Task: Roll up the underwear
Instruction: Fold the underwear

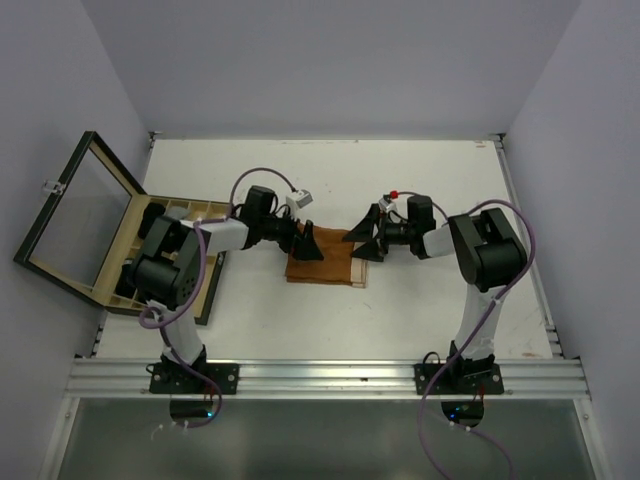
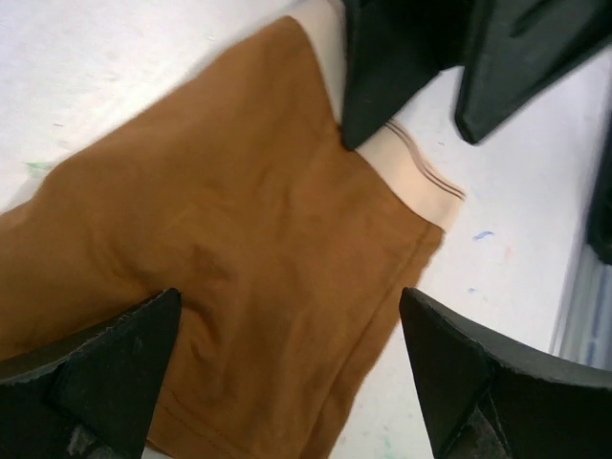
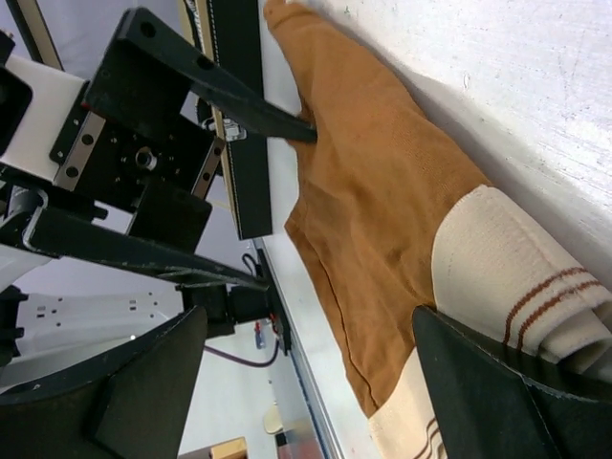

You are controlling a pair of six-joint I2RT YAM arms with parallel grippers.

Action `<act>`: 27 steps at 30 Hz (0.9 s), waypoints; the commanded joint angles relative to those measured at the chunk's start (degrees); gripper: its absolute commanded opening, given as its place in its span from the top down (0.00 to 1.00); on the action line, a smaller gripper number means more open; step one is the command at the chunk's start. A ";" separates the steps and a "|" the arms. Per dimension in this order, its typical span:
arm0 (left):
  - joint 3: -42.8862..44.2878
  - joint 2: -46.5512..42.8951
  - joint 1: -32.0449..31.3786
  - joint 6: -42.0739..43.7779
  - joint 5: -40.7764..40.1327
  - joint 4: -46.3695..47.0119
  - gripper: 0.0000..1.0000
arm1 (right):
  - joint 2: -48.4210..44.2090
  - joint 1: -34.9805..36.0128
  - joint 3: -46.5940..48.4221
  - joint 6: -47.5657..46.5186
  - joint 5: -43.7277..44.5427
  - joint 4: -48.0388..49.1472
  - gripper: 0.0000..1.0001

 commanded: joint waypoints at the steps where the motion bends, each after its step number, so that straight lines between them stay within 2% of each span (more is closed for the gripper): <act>1: -3.22 -4.37 -0.61 -2.47 13.16 5.49 0.00 | -1.31 -0.32 -1.43 -4.71 7.25 -7.22 0.06; 4: -4.89 -7.45 -4.38 -6.68 16.00 11.11 0.01 | -2.37 -0.32 -2.57 -4.28 6.81 -6.35 0.06; 7: -7.61 -8.34 -8.43 -14.06 15.66 22.08 0.10 | -2.63 -0.32 -3.89 -1.82 6.37 -3.01 0.06; 9: -8.23 -7.64 -9.14 -18.72 13.12 24.74 0.15 | -2.89 -0.32 -3.98 -1.99 6.20 -3.70 0.07; 11: -8.15 -7.29 -8.70 -18.65 11.53 24.14 0.18 | -3.42 -0.23 -3.98 -2.51 6.11 -4.76 0.07; 12: -7.45 -8.42 -8.61 -16.56 7.43 21.61 0.18 | -4.03 -0.32 -3.72 -2.95 5.59 -5.98 0.07; 13: -6.57 -9.12 -8.09 -14.88 5.30 15.85 0.16 | -4.21 -0.23 -3.19 -3.82 5.41 -7.91 0.07; 15: -4.90 -9.92 -6.95 -10.66 1.95 11.24 0.14 | -4.74 -0.41 -1.53 -8.47 5.40 -14.74 0.07; 18: -4.45 -10.36 -1.68 -7.66 -1.57 7.00 0.13 | -5.53 -0.41 -1.34 -11.12 5.23 -17.41 0.07; 19: -4.45 -9.84 1.73 -7.40 0.42 7.52 0.13 | -5.53 -0.41 -1.08 -11.91 5.23 -18.37 0.07; 21: -2.27 -8.96 4.04 -5.38 2.11 4.99 0.14 | -5.09 -0.41 -0.29 -14.11 4.70 -20.66 0.07; 23: -2.08 -8.26 4.57 -6.59 5.97 6.37 0.18 | -4.83 -0.41 0.41 -17.00 4.79 -23.21 0.07; 27: -4.18 -7.55 3.17 -14.06 12.12 14.01 0.24 | -5.09 -0.41 0.68 -16.32 4.35 -22.88 0.07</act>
